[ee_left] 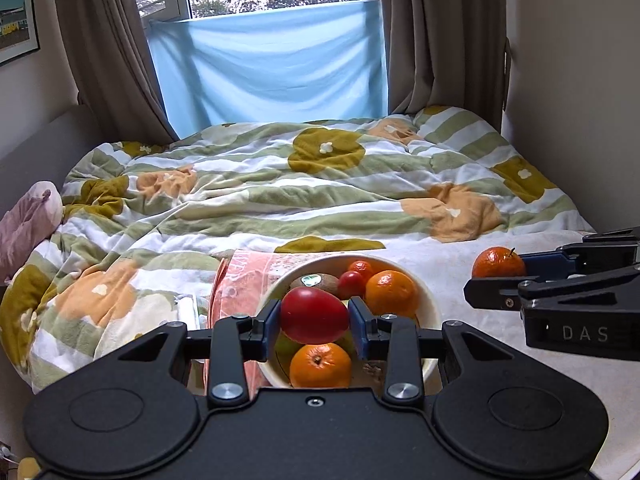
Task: Organize fruits
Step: 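Carry tomato and tangerine to the bowl while the left tool releases the tomato inside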
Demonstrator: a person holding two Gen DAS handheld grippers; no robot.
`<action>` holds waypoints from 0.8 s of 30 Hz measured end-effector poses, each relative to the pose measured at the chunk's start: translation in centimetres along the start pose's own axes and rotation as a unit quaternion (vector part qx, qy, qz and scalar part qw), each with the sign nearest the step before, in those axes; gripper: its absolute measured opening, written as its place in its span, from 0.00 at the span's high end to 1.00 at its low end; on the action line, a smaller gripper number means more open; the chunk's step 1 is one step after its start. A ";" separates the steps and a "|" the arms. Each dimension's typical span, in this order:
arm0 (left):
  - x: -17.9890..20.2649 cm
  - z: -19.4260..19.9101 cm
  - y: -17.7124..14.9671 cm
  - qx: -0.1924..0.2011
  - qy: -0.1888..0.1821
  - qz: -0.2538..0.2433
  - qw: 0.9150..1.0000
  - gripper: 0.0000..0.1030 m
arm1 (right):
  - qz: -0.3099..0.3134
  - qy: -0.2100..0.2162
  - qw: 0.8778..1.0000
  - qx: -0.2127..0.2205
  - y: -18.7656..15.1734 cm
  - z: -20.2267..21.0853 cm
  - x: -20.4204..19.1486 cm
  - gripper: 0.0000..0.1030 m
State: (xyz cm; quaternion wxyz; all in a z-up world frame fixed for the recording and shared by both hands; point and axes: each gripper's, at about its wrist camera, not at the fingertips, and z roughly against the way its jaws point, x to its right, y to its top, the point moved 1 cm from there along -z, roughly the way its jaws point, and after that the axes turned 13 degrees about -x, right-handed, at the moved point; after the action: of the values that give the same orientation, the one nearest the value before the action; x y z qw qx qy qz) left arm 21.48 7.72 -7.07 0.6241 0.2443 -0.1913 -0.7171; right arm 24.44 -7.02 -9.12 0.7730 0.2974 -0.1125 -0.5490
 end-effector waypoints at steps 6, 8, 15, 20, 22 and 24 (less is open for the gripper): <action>-2.0 -4.7 2.3 -0.014 -0.031 -0.028 0.999 0.61 | -0.021 -0.016 0.999 -0.023 1.3 -4.3 -1.7 0.49; -2.2 -6.2 2.9 -0.020 -0.040 -0.037 0.998 0.61 | -0.030 -0.023 0.999 -0.031 1.5 -5.6 -1.8 0.49; -2.3 -10.7 3.7 -0.058 -0.071 -0.063 0.994 0.61 | -0.061 -0.041 0.996 -0.053 1.4 -8.4 -1.6 0.49; -2.1 -12.0 3.6 -0.070 -0.080 -0.076 0.991 0.60 | -0.071 -0.049 0.994 -0.062 1.1 -9.4 -1.5 0.49; -2.3 -12.2 3.6 -0.073 -0.089 -0.076 0.990 0.43 | -0.075 -0.051 0.994 -0.064 1.0 -9.6 -1.5 0.49; -2.7 -11.8 3.7 -0.062 -0.094 -0.070 0.991 0.15 | -0.078 -0.052 0.994 -0.063 1.0 -9.5 -1.5 0.49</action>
State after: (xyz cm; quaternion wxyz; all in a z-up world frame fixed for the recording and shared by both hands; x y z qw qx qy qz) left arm 31.70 10.17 -14.17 0.5656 0.1492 -0.1865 -0.7893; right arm 29.43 -2.20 -15.91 0.7384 0.2265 -0.0942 -0.6282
